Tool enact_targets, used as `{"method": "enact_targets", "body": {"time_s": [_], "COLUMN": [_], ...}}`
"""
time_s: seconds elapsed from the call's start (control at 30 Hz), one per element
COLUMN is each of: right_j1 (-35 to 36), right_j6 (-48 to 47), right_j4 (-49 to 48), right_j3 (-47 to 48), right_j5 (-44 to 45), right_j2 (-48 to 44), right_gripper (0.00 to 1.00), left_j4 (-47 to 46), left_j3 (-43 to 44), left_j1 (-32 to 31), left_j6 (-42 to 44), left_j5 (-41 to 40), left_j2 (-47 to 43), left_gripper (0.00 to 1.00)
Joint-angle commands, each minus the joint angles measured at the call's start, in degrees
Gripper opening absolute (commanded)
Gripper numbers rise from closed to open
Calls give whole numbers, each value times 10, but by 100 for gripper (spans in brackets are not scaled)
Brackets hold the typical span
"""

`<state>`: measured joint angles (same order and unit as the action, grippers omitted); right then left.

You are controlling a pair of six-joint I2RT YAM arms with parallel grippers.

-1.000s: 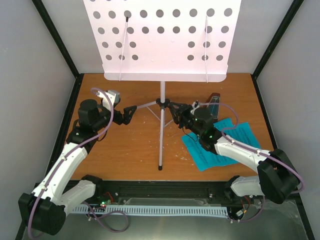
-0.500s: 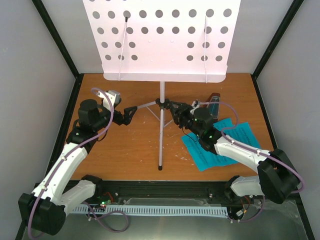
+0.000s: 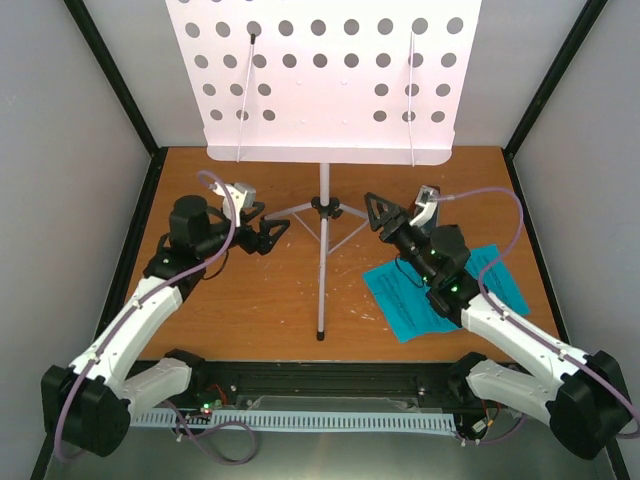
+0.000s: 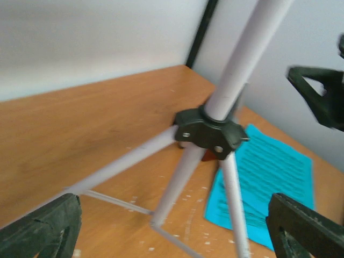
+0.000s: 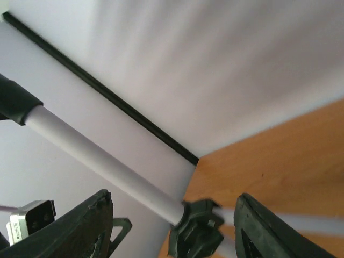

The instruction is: Pack up the instrument practice props

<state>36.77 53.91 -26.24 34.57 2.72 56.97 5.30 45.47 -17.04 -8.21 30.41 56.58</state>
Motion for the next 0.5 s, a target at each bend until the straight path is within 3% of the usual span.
{"method": "enact_targets", "body": {"time_s": [0.0,0.2,0.47], "right_j1": [-63,-121,-124], "right_j6": [-160,-166,-224], "right_j4": [-79,-209,-205], "right_j3": [22,47,184], "right_j5": [-148,-336,-470], "right_j2": [25,104,225], "right_gripper": [61,61,58], "left_j4": [-51,-97,-188], "left_j3": [0,-34,-107], "left_j1": [-18,-24,-38], "left_j6": [-44,-120,-234], "left_j5": [88,174,181], "left_j2": [31,34,32], "left_gripper": [93,85,77]}}
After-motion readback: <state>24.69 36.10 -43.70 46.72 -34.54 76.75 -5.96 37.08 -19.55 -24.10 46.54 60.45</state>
